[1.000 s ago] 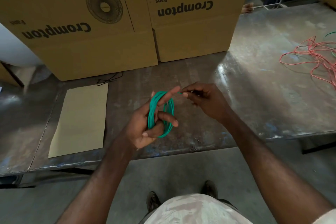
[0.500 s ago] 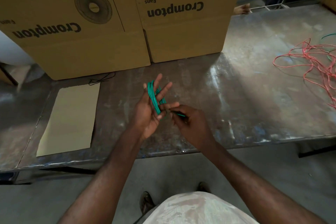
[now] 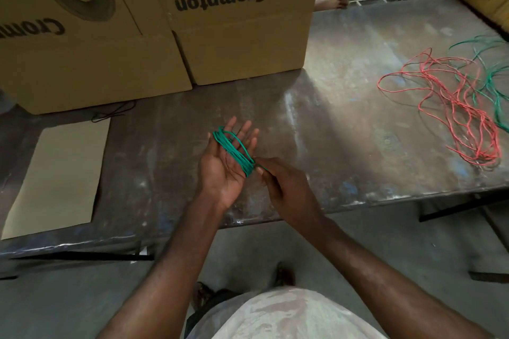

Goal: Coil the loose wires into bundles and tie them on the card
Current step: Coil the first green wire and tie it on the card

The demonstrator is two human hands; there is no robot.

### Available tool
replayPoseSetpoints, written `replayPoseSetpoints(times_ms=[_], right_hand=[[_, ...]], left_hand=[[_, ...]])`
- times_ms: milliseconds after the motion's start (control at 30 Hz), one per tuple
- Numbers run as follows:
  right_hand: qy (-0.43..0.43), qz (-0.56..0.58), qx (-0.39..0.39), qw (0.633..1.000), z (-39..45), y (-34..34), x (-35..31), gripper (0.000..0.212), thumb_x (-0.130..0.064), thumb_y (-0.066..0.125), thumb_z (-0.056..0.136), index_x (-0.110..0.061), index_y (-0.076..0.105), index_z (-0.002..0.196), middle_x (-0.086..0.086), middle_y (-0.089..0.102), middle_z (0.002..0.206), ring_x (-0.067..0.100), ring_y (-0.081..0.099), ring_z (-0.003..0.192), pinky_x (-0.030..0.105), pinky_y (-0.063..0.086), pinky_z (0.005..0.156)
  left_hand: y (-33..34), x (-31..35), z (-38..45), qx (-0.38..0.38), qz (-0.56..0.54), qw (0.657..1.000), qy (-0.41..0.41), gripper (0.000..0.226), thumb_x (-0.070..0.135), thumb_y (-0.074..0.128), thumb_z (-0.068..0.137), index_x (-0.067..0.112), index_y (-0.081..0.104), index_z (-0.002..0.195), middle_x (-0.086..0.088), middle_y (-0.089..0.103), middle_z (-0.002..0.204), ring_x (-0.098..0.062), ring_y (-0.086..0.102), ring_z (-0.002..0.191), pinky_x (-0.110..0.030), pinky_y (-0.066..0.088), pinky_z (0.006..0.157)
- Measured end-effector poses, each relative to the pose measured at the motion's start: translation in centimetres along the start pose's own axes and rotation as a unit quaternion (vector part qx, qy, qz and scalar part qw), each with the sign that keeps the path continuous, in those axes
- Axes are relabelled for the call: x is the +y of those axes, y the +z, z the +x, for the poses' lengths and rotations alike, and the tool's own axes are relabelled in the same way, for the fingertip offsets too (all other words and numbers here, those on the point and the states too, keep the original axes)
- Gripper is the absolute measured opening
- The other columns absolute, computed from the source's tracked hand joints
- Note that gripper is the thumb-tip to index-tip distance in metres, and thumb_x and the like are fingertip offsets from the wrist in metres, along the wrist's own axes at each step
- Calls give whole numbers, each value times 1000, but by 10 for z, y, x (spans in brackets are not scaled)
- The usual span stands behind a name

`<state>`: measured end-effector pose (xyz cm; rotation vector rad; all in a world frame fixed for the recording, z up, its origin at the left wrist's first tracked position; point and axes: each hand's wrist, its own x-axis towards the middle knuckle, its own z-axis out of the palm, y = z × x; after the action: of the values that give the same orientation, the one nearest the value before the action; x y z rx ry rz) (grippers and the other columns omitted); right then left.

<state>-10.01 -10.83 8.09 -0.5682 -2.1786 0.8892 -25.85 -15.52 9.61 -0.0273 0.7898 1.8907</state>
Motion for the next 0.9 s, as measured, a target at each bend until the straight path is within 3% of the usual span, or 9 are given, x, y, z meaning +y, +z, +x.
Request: replayPoseSetpoints(times_ms=[100, 233, 400, 567, 667, 800, 833, 900], right_hand=[[-16, -48, 0, 999, -2, -7, 7, 21, -8, 64, 102, -7, 73, 121, 8, 67, 107, 20, 66, 93, 31, 53, 83], [-4, -14, 22, 1000, 0, -14, 14, 15, -15, 74, 98, -10, 78, 112, 5, 72, 110, 17, 71, 95, 33, 57, 82], [112, 57, 27, 992, 6, -13, 10, 24, -17, 87, 86, -15, 74, 106, -10, 79, 96, 0, 75, 85, 30, 63, 78], [218, 136, 60, 965, 18, 9, -1, 16, -5, 87, 81, -12, 74, 84, 0, 78, 78, 16, 76, 64, 42, 65, 65], [284, 163, 54, 943, 35, 27, -10, 23, 2, 85, 80, -12, 67, 81, 7, 76, 71, 22, 76, 63, 37, 64, 59], [310, 186, 55, 931, 51, 71, -28, 32, 5, 81, 83, -5, 50, 85, 11, 75, 74, 13, 76, 63, 24, 56, 52], [312, 190, 55, 929, 56, 85, -33, 31, 6, 79, 86, -4, 49, 86, 13, 74, 74, 12, 75, 62, 25, 57, 51], [324, 193, 51, 925, 68, 117, -42, 31, 4, 76, 90, -8, 48, 85, 20, 73, 76, 22, 77, 65, 40, 63, 56]], left_hand=[[7, -11, 3, -4, 34, 999, -9, 64, 52, 25, 114, 9, 49, 154, -19, 62, 148, -32, 66, 130, -37, 59, 104], [16, -22, 4, -14, 108, 994, -24, 65, 53, 24, 113, 8, 55, 148, -22, 69, 135, -30, 74, 113, -35, 62, 95], [18, -34, 1, -9, 264, 964, -15, 65, 54, 28, 113, 6, 66, 137, -19, 76, 118, -25, 76, 93, -37, 60, 79], [8, -28, 0, 10, 337, 941, 31, 55, 52, 37, 112, 18, 79, 105, -12, 79, 104, -25, 72, 85, -33, 51, 66], [-6, -19, 2, 20, 361, 932, 21, 52, 46, 36, 113, 10, 73, 120, -12, 79, 108, -24, 76, 95, -30, 60, 69], [-43, 25, 7, 5, 413, 910, 20, 48, 40, 36, 114, 8, 69, 128, -6, 79, 109, -16, 76, 97, -25, 60, 73], [-54, 39, 9, 1, 428, 903, 24, 46, 39, 36, 115, 8, 68, 127, -6, 79, 108, -14, 76, 96, -26, 60, 74], [-75, 71, 11, -10, 446, 895, 20, 44, 37, 37, 114, 6, 66, 125, -4, 79, 103, -10, 75, 92, -25, 59, 75]])
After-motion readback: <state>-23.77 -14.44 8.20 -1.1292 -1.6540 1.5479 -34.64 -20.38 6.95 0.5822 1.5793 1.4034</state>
